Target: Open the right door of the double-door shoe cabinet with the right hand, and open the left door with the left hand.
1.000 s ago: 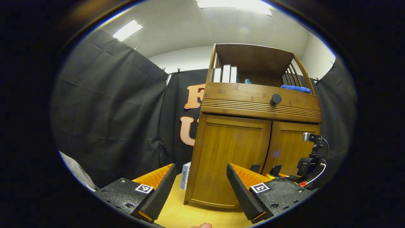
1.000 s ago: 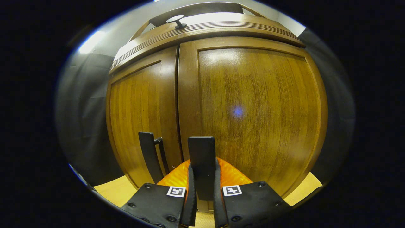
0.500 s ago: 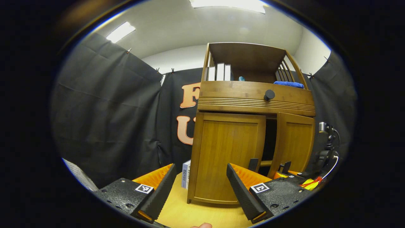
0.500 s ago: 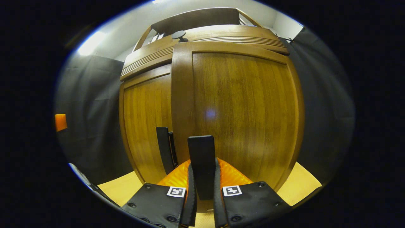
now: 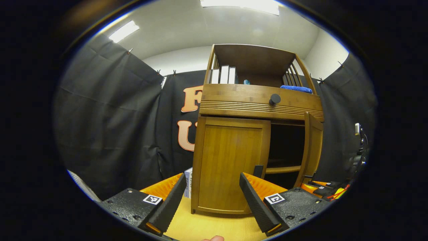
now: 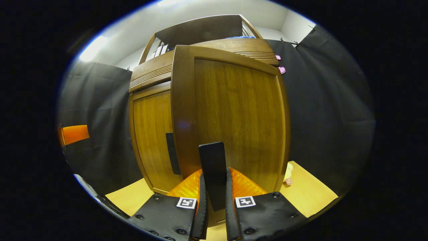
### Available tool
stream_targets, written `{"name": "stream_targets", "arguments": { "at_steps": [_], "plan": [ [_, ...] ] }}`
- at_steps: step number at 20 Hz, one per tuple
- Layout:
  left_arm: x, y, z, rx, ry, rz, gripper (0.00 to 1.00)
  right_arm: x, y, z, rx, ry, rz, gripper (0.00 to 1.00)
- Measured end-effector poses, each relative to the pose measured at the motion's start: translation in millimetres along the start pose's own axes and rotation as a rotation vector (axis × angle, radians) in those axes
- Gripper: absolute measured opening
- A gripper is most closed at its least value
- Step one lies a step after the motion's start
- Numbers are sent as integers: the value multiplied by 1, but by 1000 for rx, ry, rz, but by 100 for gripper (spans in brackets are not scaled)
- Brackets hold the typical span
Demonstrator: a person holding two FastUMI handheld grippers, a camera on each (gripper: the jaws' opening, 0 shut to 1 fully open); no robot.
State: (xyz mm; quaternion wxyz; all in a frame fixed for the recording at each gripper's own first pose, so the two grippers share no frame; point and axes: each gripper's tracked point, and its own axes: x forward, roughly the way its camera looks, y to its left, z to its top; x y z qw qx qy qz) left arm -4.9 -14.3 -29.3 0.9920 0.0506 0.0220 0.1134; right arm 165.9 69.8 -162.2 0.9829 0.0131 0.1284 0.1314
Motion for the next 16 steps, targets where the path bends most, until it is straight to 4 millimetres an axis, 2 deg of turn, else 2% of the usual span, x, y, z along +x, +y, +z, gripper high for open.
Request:
{"name": "stream_targets", "arguments": {
  "at_steps": [1, 3, 4, 5, 6, 8, 9, 10, 12, 13, 14, 16],
  "plan": [
    [-3, -4, -2, -4, 2, -11, 95, -4, -2, 1, 6, -1, -5, 34],
    [0, -10, -5, -13, 6, -35, 96, -10, -5, 1, 13, -5, -14, 34],
    [1, -12, -6, -16, 8, -44, 96, -14, -7, 3, 12, -5, -20, 29],
    [5, -13, -7, -21, 9, -52, 95, -15, -10, 5, 12, -6, -26, 29],
    [7, -15, -8, -27, 9, -60, 95, -19, -12, 5, 11, -7, -31, 34],
    [11, -20, -10, -37, 11, -75, 96, -23, -17, 5, 11, -7, -42, 24],
    [12, -22, -12, -40, 10, -81, 95, -25, -20, 6, 11, -7, -50, 29],
    [12, -23, -13, -42, 9, -86, 95, -28, -24, 8, 12, -9, -59, 33],
    [15, -25, -15, -40, 9, -97, 95, -39, -36, 10, 14, -24, -81, 24],
    [17, -26, -16, -36, 7, -102, 95, -43, -41, 10, 16, -31, -95, 24],
    [18, -26, -16, -32, 6, -104, 95, -46, -47, 11, 17, -35, -108, 28],
    [22, -28, -18, -33, 7, -108, 95, -52, -55, 12, 19, -38, -129, 28]
  ]
}}
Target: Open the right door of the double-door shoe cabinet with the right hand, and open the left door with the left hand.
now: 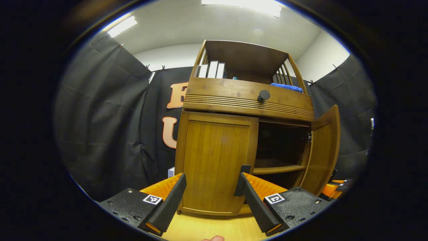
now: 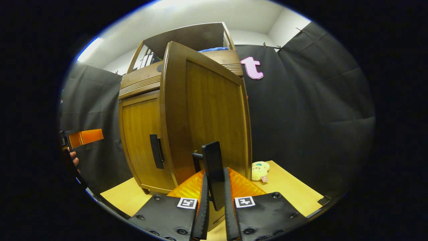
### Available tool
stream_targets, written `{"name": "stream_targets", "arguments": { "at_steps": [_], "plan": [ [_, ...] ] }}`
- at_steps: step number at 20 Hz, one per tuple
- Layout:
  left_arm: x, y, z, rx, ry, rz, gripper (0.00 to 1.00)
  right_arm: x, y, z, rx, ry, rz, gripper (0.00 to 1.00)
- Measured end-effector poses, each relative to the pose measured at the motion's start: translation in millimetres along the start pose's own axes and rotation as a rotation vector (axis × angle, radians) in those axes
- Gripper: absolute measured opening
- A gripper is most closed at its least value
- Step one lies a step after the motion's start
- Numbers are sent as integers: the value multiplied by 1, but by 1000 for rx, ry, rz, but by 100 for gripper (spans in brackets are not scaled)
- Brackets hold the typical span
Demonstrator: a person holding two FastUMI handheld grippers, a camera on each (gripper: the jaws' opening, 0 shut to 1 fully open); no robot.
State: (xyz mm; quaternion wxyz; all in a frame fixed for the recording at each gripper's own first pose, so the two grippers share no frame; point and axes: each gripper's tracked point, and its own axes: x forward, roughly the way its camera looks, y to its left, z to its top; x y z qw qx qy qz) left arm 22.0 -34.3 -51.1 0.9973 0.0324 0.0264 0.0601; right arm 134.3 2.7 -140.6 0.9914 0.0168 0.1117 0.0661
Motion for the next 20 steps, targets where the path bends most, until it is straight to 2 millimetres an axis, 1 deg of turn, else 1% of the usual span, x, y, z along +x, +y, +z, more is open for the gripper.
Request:
{"name": "stream_targets", "arguments": {
  "at_steps": [1, 2, 4, 5, 6, 7, 8, 11, 13, 14, 15, 16, 17, 18, 19, 20],
  "plan": [
    [2, -1, -1, -7, 2, -3, 95, -3, -5, 0, 1, -1, -6, 28],
    [3, -2, -3, -15, 6, -8, 95, -5, -8, 1, 1, 0, -12, 32],
    [4, -6, -6, -34, 13, -22, 96, -5, -14, 5, -3, 1, -28, 23],
    [4, -7, -8, -38, 14, -25, 96, -6, -17, 7, -7, -2, -34, 27],
    [5, -7, -9, -39, 14, -25, 95, -10, -22, 7, -13, -4, -41, 23],
    [6, -7, -9, -38, 13, -25, 95, -12, -27, 7, -22, -3, -49, 23],
    [7, -8, -10, -37, 12, -25, 95, -15, -32, 8, -34, -5, -58, 28],
    [9, -9, -12, -32, 9, -25, 95, -19, -44, 11, -65, -9, -75, 28],
    [11, -11, -14, -34, 13, -29, 95, -22, -58, 12, -90, -9, -109, 27],
    [12, -12, -14, -34, 13, -31, 95, -23, -63, 14, -95, -12, -121, 22],
    [13, -13, -14, -34, 12, -34, 95, -23, -69, 17, -95, -17, -127, 10],
    [16, -14, -14, -35, 11, -37, 95, -24, -75, 19, -91, -19, -134, 21],
    [15, -15, -16, -34, 13, -42, 95, -24, -80, 19, -89, -18, -142, 21],
    [16, -16, -17, -32, 13, -45, 96, -25, -86, 20, -91, -19, -152, 31],
    [17, -17, -17, -31, 11, -48, 95, -26, -92, 21, -97, -22, -159, 21],
    [18, -19, -17, -30, 10, -51, 96, -28, -96, 21, -98, -20, -154, 21]
  ]
}}
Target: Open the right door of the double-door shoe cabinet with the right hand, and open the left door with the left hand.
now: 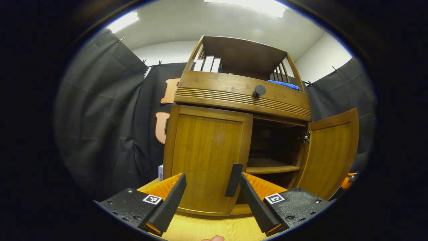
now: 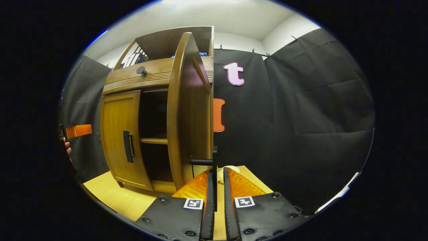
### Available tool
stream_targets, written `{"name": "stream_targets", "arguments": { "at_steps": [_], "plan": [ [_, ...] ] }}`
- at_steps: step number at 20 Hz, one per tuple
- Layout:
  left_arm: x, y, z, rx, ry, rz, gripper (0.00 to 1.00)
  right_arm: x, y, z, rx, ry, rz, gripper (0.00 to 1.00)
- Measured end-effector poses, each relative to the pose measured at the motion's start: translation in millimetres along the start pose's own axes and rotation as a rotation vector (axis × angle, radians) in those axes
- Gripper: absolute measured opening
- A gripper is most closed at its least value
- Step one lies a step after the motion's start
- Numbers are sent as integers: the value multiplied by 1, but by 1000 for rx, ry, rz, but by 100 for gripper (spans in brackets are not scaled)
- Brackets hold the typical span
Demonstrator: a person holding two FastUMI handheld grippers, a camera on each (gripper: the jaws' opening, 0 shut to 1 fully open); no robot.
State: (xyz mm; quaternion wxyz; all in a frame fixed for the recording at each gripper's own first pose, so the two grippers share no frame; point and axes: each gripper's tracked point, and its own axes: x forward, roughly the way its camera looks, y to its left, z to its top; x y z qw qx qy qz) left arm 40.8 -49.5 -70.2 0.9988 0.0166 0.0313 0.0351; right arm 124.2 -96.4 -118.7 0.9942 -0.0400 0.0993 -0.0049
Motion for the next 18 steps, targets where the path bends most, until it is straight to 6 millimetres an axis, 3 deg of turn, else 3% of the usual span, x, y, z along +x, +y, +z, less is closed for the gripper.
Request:
{"name": "stream_targets", "arguments": {
  "at_steps": [5, 15, 18],
  "plan": [
    [6, -14, -3, 6, 2, -16, 95, 3, -7, -1, -27, 12, 49, 21],
    [5, -29, -12, 1, 2, -8, 95, 9, -41, -3, 39, 33, 147, 21],
    [2, -32, -14, -3, -1, 4, 95, 10, -42, -3, 40, 36, 159, 21]
  ]
}}
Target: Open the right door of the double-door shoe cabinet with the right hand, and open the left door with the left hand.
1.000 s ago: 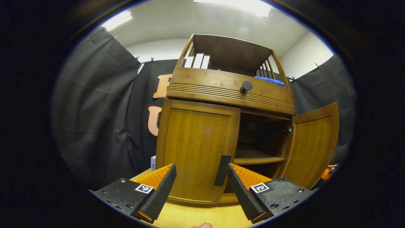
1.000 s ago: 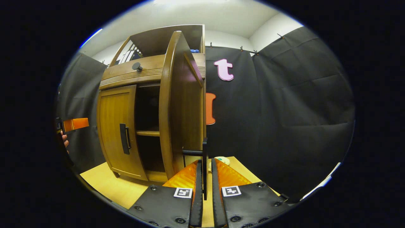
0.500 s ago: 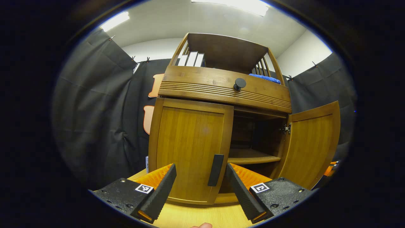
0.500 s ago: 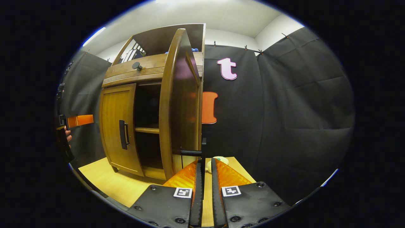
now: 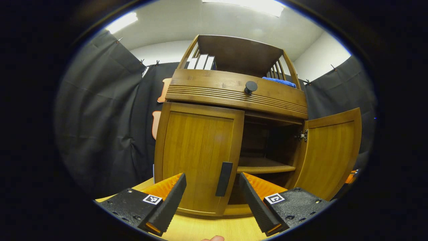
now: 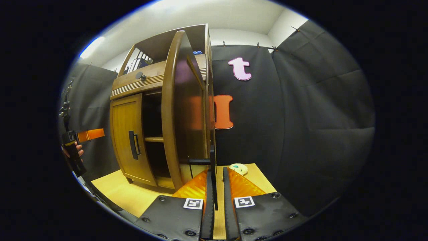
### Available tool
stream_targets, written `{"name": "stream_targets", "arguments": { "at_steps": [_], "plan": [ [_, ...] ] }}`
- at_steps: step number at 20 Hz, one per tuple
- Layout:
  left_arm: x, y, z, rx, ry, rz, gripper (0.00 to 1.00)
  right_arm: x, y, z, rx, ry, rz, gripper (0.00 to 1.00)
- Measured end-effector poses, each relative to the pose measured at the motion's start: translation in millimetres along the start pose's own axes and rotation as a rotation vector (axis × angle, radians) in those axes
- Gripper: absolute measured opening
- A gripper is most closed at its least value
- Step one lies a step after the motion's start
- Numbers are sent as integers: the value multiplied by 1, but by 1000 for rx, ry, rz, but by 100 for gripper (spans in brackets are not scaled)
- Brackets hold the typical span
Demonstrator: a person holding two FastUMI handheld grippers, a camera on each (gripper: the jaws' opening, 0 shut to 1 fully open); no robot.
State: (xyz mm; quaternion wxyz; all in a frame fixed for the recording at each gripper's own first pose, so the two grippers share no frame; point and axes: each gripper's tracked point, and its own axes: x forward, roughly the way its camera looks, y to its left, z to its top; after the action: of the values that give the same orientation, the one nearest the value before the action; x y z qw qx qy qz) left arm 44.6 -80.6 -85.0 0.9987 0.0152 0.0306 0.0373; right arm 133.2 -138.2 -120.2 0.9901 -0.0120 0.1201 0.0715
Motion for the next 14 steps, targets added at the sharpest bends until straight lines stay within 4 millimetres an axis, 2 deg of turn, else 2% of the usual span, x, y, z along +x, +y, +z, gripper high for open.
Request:
{"name": "stream_targets", "arguments": {
  "at_steps": [2, 4, 5, 6, 8, 9, 10, 11, 12, 14],
  "plan": [
    [1, -2, 0, 2, 2, 5, 95, -4, -3, -5, 1, 14, -10, 21],
    [0, -5, 1, 4, -3, 7, 95, -17, -17, -8, 9, 23, -61, 21],
    [1, -7, 1, 5, -3, 6, 95, -24, -27, -6, 12, 13, -95, 10],
    [2, -9, -1, 4, 0, 2, 95, -31, -29, -2, 26, 2, -101, 6],
    [9, -16, -3, 1, 8, -7, 95, -41, -26, 4, 68, -13, -88, 31],
    [10, -20, -5, 0, 11, -11, 95, -44, -28, 6, 68, -17, -91, 31],
    [10, -23, -6, 0, 12, -15, 96, -45, -30, 11, 57, -24, -99, 19],
    [11, -27, -7, 2, 12, -20, 96, -47, -34, 14, 40, -32, -108, 32],
    [11, -31, -8, 6, 14, -25, 95, -49, -35, 16, 27, -36, -111, 19],
    [15, -34, -13, 16, 21, -25, 95, -48, -38, 16, 11, -35, -115, 19]
  ]
}}
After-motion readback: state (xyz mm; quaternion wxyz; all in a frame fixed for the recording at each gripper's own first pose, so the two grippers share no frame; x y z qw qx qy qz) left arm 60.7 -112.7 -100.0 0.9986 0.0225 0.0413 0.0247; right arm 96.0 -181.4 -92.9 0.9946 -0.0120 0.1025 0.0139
